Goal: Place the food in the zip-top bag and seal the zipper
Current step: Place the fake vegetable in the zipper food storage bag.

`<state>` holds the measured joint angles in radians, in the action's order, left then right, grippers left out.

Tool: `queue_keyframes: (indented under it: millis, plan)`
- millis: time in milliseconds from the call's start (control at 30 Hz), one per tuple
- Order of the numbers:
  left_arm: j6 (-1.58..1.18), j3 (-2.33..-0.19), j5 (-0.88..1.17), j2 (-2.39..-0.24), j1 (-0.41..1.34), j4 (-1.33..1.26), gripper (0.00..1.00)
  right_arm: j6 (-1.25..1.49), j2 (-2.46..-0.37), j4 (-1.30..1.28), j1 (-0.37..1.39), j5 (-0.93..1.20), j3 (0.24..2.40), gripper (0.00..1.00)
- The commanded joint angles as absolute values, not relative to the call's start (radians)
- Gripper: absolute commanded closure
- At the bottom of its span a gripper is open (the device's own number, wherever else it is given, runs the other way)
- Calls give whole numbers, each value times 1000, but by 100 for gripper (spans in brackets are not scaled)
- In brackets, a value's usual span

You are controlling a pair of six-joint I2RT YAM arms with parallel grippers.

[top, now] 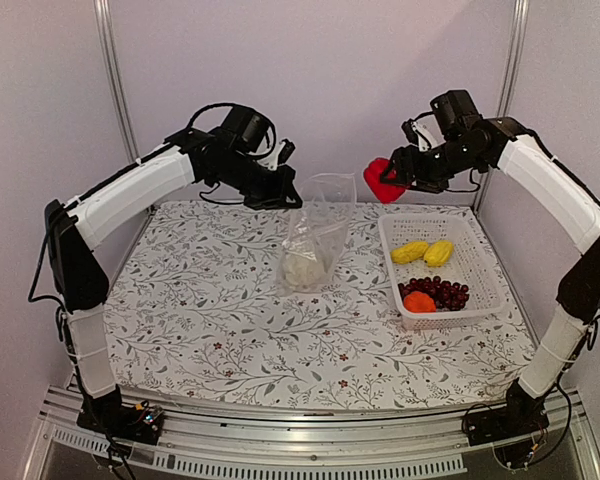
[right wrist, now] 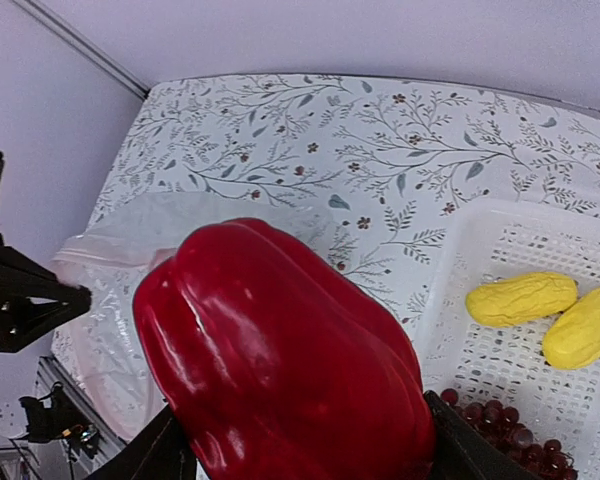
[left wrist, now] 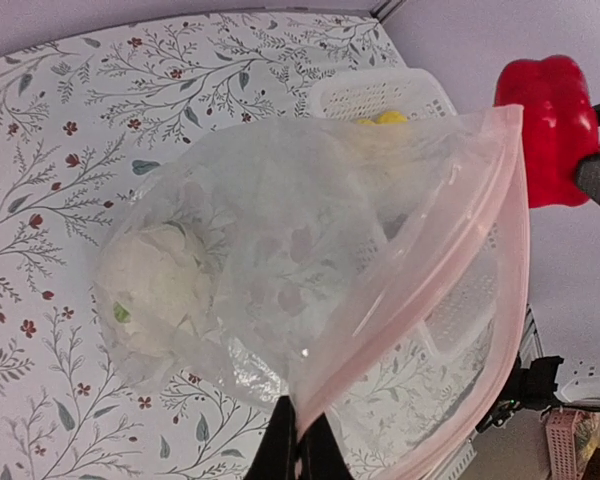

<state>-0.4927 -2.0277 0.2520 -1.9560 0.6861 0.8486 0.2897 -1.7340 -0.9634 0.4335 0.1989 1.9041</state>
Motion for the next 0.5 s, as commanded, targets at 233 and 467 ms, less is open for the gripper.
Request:
queue_keyframes:
  millis: [233, 467]
  plan:
    - [-525, -2081, 286, -1972, 670, 813, 100, 535, -1633, -595, 493, 558, 1852, 54]
    - [-539, -2096, 304, -1979, 665, 800, 100, 522, -1685, -574, 550, 554, 1855, 53]
